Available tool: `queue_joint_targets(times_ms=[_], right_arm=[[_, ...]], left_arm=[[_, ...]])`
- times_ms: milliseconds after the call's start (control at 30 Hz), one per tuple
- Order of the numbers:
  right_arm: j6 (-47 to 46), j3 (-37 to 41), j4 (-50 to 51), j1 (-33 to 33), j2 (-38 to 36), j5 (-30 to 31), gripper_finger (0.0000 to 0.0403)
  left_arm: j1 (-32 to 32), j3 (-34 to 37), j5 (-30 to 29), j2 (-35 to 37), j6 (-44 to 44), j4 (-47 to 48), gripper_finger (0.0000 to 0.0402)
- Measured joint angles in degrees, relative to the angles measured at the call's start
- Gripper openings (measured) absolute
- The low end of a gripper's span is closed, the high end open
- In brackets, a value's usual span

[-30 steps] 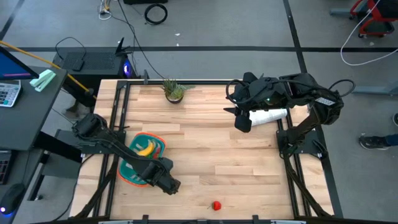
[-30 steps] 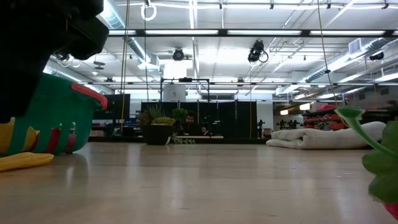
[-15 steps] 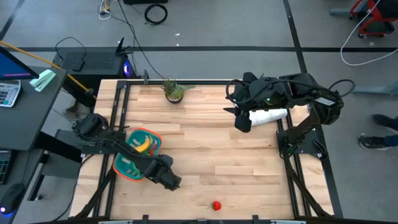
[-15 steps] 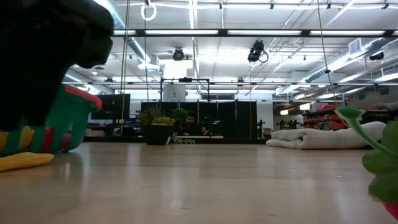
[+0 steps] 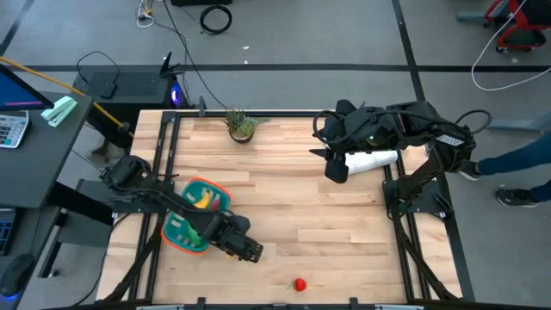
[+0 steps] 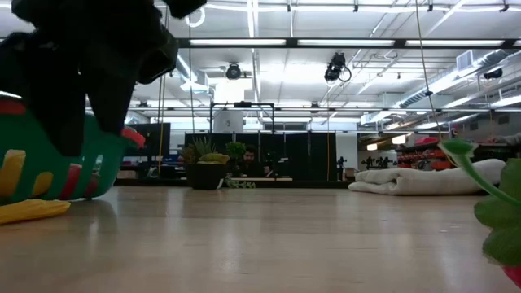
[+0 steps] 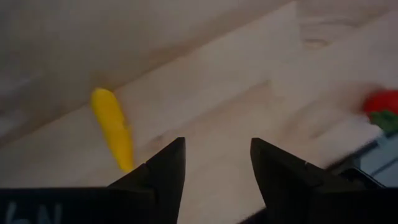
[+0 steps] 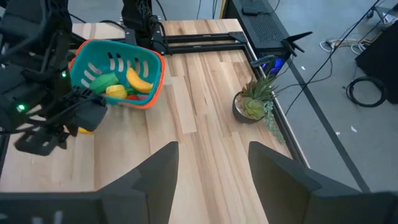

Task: Pick and placing Produce into tupperware
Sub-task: Put the yellow corn into the blue basket

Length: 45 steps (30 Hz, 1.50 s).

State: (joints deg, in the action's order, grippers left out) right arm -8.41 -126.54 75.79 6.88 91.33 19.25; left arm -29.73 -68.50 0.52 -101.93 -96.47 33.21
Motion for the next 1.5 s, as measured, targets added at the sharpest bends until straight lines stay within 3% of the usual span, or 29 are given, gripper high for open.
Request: queue_joint_targets(times_ms=[333, 800, 1100, 1500], right_arm=[[1.4, 0.0, 0.0, 0.0, 0.0, 0.0, 0.0203], [0.7, 0.0, 0.0, 0.0, 0.0, 0.0, 0.0203], [0.7, 0.0, 0.0, 0.0, 0.0, 0.0, 0.0203], [0.7, 0.0, 0.0, 0.0, 0.0, 0.0, 0.0203]], left_arm=[[1.1, -5.4, 0.2, 0.1, 2.7, 2.4, 0.0167], [-0.4, -4.5, 0.2, -5.0, 2.2, 7.0, 0.0167], [-0.3, -4.5, 0.4, -5.0, 2.7, 16.5, 0.0167], [-0.8, -4.5, 0.6, -7.2, 2.6, 15.1, 0.0167]])
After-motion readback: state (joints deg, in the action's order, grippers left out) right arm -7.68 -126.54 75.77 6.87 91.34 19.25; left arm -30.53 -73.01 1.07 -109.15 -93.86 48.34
